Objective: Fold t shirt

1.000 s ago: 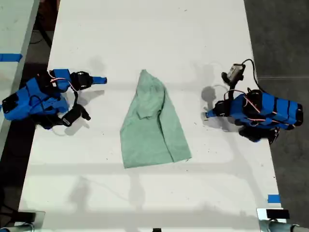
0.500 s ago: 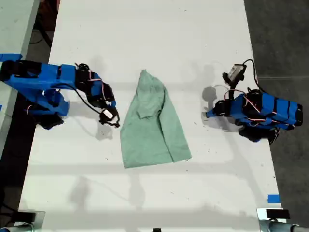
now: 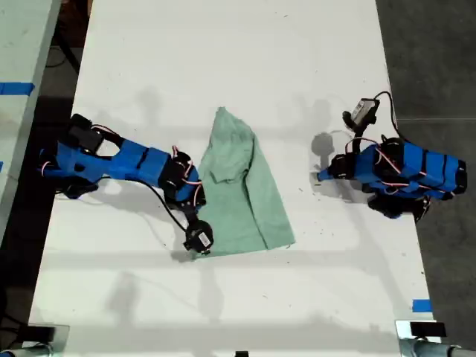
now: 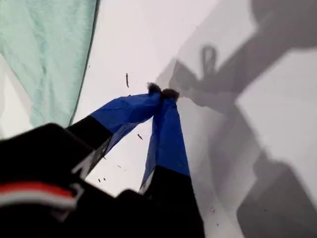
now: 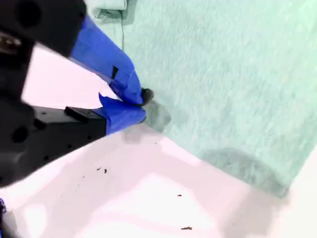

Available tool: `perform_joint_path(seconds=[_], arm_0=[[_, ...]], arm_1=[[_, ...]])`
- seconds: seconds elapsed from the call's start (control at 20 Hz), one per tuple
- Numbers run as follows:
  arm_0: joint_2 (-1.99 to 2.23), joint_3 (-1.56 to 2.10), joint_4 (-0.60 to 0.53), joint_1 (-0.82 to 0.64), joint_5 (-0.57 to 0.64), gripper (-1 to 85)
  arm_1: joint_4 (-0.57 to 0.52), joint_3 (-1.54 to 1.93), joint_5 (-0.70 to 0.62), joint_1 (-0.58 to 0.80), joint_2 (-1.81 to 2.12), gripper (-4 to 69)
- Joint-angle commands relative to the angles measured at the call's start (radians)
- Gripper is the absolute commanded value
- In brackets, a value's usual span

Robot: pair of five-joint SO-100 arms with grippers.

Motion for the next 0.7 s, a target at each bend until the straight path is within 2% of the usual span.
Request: perform_joint_path(seconds=[0.0, 0.05, 0.1, 0.2, 0.3, 0.4, 0.45, 0.5, 0.55, 0.6, 0.65], arm_0=[[0.002, -0.092, 0.014, 0.055, -0.044, 35.2], [-0.029, -0.106, 0.020, 0.086, -0.069, 46.8], [-0.055, -0.110, 0.021, 0.100, -0.049, 44.9], [-0.098, -0.107, 0.037, 0.114, -0.077, 33.8], [-0.117, -0.106, 0.043, 0.132, -0.121, 40.9], [-0.123, -0.100, 0.044, 0.140, -0.129, 39.0], [-0.138, -0.095, 0.044, 0.137, -0.135, 33.9], [-0.164, -0.081, 0.044, 0.127, -0.144, 14.9], [-0.207, -0.083, 0.041, 0.117, -0.129, 1.9], [-0.252, -0.083, 0.043, 0.110, -0.130, -0.2], [-0.288, -0.094, 0.040, 0.100, -0.074, -0.3]], arm_1=[[0.005, 0.026, 0.006, 0.003, 0.009, -0.1], [0.005, 0.026, 0.005, 0.003, 0.009, -0.1], [0.005, 0.026, 0.005, 0.003, 0.009, -0.1], [0.005, 0.026, 0.005, 0.003, 0.009, -0.1], [0.005, 0.026, 0.008, 0.002, 0.009, -0.1], [0.005, 0.026, 0.008, 0.000, 0.009, -0.1], [0.005, 0.026, 0.008, 0.000, 0.009, -0.1], [0.005, 0.026, 0.008, 0.000, 0.009, -0.1], [0.005, 0.026, 0.008, 0.000, 0.009, -0.1], [0.005, 0.026, 0.008, 0.000, 0.009, -0.1], [0.005, 0.026, 0.008, 0.000, 0.009, -0.1]])
